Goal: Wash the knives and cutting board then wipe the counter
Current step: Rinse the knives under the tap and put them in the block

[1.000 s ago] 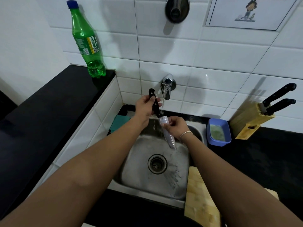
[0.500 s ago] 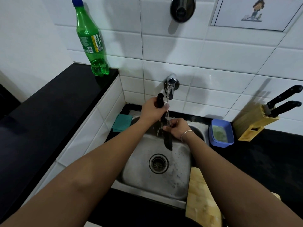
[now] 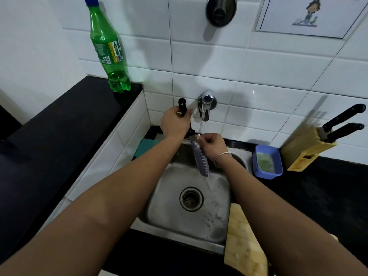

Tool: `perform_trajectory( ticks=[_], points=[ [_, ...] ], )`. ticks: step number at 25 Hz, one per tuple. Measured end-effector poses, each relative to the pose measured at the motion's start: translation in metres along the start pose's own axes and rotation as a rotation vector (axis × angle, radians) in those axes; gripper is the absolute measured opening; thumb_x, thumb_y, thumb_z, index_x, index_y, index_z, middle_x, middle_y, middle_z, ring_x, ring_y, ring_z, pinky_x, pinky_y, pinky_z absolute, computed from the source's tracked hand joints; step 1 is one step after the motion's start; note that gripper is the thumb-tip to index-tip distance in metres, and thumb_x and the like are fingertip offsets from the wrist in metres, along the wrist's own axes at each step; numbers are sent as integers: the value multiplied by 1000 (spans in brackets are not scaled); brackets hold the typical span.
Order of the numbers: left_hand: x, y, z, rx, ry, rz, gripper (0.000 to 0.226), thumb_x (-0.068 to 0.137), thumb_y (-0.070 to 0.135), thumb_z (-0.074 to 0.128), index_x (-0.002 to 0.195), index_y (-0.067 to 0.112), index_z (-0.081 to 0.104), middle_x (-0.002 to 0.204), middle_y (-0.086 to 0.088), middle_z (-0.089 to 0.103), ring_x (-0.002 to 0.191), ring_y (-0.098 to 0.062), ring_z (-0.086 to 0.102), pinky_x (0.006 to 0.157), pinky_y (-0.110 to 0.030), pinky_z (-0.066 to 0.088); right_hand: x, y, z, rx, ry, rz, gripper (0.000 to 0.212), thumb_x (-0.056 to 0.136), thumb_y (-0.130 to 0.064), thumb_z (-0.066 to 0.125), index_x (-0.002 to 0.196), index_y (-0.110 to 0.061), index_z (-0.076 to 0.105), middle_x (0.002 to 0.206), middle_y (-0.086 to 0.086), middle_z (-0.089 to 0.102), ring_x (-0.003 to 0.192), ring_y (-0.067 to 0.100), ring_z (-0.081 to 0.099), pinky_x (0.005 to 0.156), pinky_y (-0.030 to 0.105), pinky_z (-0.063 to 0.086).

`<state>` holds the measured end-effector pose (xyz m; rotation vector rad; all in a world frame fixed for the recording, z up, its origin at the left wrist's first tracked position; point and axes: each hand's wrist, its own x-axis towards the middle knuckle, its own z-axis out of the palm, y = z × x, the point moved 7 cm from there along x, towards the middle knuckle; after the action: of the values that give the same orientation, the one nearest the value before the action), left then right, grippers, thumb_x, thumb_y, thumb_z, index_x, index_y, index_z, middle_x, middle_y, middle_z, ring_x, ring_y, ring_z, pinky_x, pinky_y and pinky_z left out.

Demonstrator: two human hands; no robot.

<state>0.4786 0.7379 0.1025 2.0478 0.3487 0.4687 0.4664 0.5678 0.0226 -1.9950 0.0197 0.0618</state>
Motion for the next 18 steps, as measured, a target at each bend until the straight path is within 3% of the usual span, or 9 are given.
perform_trajectory(
  ticks=[3,6,9,14,18],
  points=[
    [0,0,-3,-16,23,-14,29,87,48,70,88,19,74,73,4,70,71,-18,68,59,-27,46,-2,-3,1,32,-62,-15,14,84,-14,75,71,-13,69,58,-4,64,53,7,55,55,22,46],
    [-5,5,-2,-14,28,-5,30,86,48,70,81,19,72,66,8,65,67,-16,66,54,-24,37,-1,-8,-1,48,-7,5,30,71,-26,88,63,-14,62,53,-4,57,49,8,47,49,20,43],
    [-5,9,-1,-20,10,-4,29,86,48,71,78,20,71,64,8,65,67,-17,66,56,-25,40,0,-10,-6,80,74,-20,49,73,-42,84,50,-19,48,45,-4,43,45,10,34,45,22,35],
    [-1,5,-7,-9,20,-12,30,89,46,68,88,17,75,76,2,72,73,-19,69,66,-32,53,-6,13,-1,94,-111,6,27,87,-24,75,64,-11,67,55,-3,61,52,8,50,55,23,44],
    [10,0,-16,-43,48,-59,28,89,43,69,89,16,75,80,-1,74,77,-21,70,72,-34,56,-19,40,4,62,-167,73,31,82,-22,80,70,2,67,59,3,62,54,10,52,55,23,45]
  ],
)
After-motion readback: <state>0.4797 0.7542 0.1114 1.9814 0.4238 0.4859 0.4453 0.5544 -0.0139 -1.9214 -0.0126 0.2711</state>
